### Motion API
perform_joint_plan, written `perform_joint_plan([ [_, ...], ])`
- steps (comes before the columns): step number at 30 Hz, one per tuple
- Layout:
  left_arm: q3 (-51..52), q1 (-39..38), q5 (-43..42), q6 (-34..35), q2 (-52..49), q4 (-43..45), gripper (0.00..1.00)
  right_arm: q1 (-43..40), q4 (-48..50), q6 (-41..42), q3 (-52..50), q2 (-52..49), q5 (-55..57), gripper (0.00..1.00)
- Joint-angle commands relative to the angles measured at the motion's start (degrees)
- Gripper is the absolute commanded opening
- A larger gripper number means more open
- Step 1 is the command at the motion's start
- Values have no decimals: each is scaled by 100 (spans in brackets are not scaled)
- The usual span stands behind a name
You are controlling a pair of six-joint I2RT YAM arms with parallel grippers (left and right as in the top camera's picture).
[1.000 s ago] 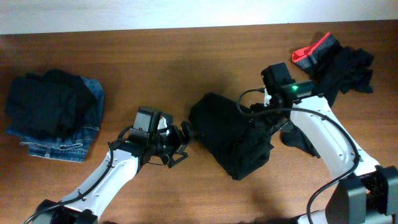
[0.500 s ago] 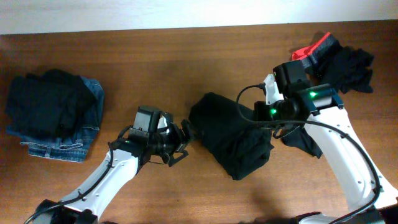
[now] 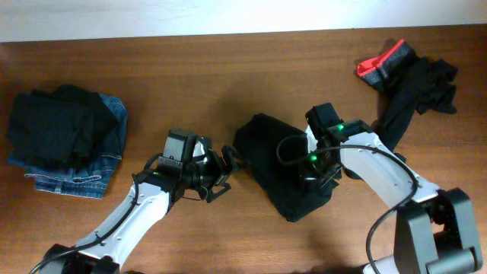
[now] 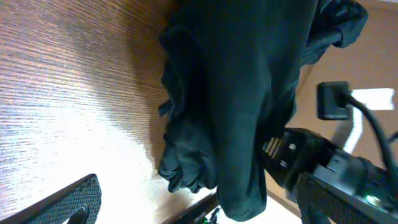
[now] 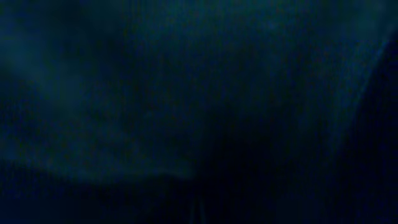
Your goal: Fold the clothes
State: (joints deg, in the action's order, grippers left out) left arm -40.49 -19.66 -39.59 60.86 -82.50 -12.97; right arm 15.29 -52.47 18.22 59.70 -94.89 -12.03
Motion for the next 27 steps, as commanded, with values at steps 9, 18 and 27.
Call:
perform_joint_plan([
  [9,39,-817,-50,920,-962,1478,99,-192,251,225,-210,-267,-267,4],
  [18,37,-1073,-391,1729,-2184,3202,99,-186,313,181,-210,-267,-566,4],
  [27,-85,-1425,-409,2553,-3082,4572,99,-181,330,177,-210,-267,-579,4],
])
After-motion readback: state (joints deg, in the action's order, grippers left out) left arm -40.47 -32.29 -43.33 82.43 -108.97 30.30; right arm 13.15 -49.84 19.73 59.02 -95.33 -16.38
